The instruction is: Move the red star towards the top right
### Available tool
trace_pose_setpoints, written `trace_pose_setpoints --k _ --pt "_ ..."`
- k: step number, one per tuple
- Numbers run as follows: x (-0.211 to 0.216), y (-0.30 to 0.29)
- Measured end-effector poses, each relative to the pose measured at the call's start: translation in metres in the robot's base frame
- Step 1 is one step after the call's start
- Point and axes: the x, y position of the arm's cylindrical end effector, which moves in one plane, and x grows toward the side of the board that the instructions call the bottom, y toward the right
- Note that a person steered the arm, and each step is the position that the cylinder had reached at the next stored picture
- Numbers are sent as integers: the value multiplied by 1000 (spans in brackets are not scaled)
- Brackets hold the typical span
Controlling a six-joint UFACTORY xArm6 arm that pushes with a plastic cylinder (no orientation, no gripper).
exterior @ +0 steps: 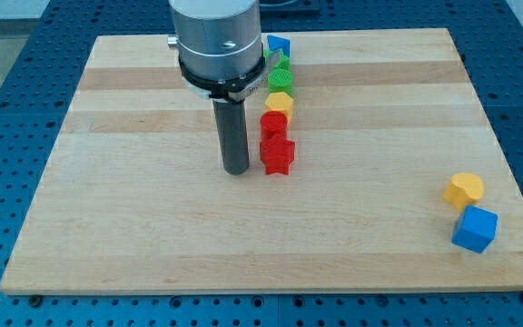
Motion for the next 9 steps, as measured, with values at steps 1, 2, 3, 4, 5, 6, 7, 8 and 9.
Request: trace_pose_setpoints --k 1,2,3,4,5,6,7,8,9 --pt "0 5" --pt "-1 57" --pt "-2 105" --pt "-2 144" --pt "0 145" --pt "19 99" --pt "40 59" --pt "-8 78" --pt "-13 83"
